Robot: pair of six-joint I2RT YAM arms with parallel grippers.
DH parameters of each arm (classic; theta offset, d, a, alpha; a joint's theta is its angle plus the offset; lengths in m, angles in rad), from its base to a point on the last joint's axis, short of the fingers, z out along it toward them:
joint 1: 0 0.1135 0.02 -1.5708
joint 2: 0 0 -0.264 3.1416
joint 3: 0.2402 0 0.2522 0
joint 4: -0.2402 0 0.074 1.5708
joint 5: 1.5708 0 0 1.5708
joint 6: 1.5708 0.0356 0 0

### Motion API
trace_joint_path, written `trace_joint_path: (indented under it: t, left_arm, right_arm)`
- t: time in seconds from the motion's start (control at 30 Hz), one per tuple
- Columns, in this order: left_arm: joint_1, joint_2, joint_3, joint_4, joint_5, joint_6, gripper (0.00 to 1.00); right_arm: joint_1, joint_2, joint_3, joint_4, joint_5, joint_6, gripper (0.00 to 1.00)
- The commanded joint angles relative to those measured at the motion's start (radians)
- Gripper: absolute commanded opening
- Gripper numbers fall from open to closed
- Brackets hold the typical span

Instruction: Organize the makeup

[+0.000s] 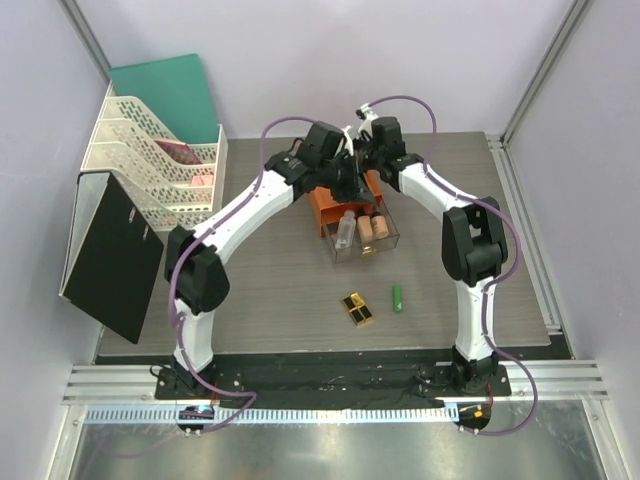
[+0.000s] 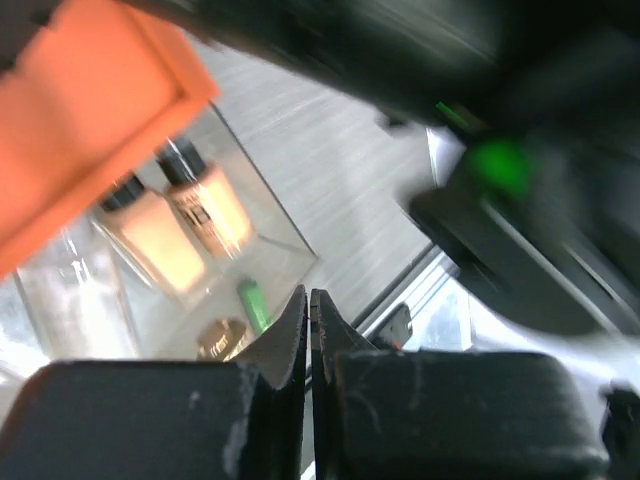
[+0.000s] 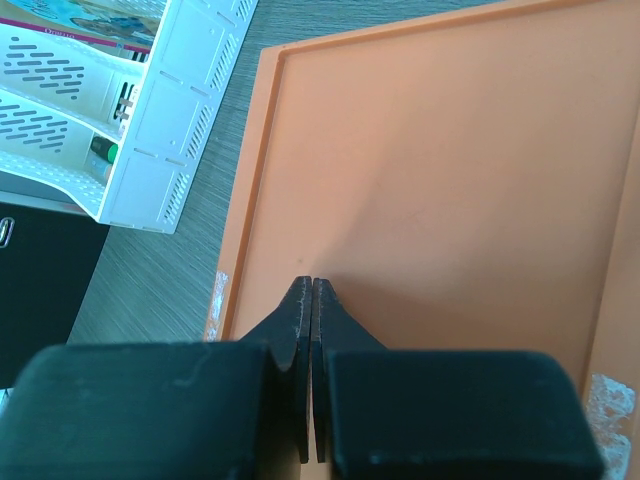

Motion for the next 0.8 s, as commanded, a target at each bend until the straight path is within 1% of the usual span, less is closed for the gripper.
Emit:
trace_joint_path:
  t: [0.0, 0.03, 0.07, 0.1, 0.17, 0.2, 0.23, 0.3, 0.4, 0.43, 0.53, 0.57, 0.67, 0.77]
  left_arm:
    - [-0.053, -0.118, -0.033, -0.095, 0.006, 0.154, 0.00]
    - [-0.068, -0.125, -0.037, -0.127, -0.030, 0.185, 0.00]
    - [-0.111, -0.138, -0.053, -0.155, -0.068, 0.222, 0.00]
    - [-0.130, -0.142, -0.060, -0.210, -0.155, 0.283, 0.00]
    - [-0.179, -0.144, -0.096, -0.242, -0.228, 0.343, 0.00]
    - [-0.222, -0.150, -0.114, -0.248, -0.273, 0.368, 0.00]
    - [-0.239, -0.150, -0.129, -0.247, -0.289, 0.410, 0.00]
    - [-0.282, -0.151, -0.166, -0.245, -0.326, 0.434, 0.00]
    - [-0.305, -0.126, -0.177, -0.265, -0.406, 0.463, 0.00]
    - [-0.312, -0.110, -0.180, -0.270, -0.457, 0.469, 0.00]
    - [-0.316, -0.072, -0.186, -0.279, -0.528, 0.477, 0.00]
    - [-0.316, -0.063, -0.183, -0.281, -0.589, 0.475, 0.00]
    - [-0.316, -0.023, -0.162, -0.285, -0.688, 0.472, 0.00]
    - [-0.316, 0.025, -0.127, -0.311, -0.746, 0.466, 0.00]
  right_arm:
    - [0.022, 0.175, -0.110, -0.428, 0.093, -0.072, 0.01]
    - [0.022, 0.176, -0.107, -0.428, 0.093, -0.071, 0.01]
    - [0.022, 0.179, -0.106, -0.428, 0.091, -0.071, 0.01]
    - [0.024, 0.181, -0.104, -0.428, 0.091, -0.071, 0.01]
    - [0.024, 0.184, -0.104, -0.428, 0.088, -0.068, 0.01]
    - [0.022, 0.186, -0.104, -0.429, 0.085, -0.068, 0.01]
    - [0.022, 0.187, -0.103, -0.428, 0.085, -0.066, 0.01]
    - [0.022, 0.189, -0.104, -0.428, 0.085, -0.068, 0.01]
    - [0.022, 0.189, -0.107, -0.431, 0.082, -0.068, 0.01]
    - [0.022, 0.189, -0.106, -0.432, 0.080, -0.066, 0.01]
    - [0.024, 0.190, -0.109, -0.435, 0.077, -0.066, 0.01]
    - [0.022, 0.190, -0.110, -0.437, 0.077, -0.066, 0.01]
    - [0.022, 0.187, -0.112, -0.439, 0.077, -0.068, 0.01]
    - [0.024, 0.187, -0.107, -0.440, 0.079, -0.069, 0.01]
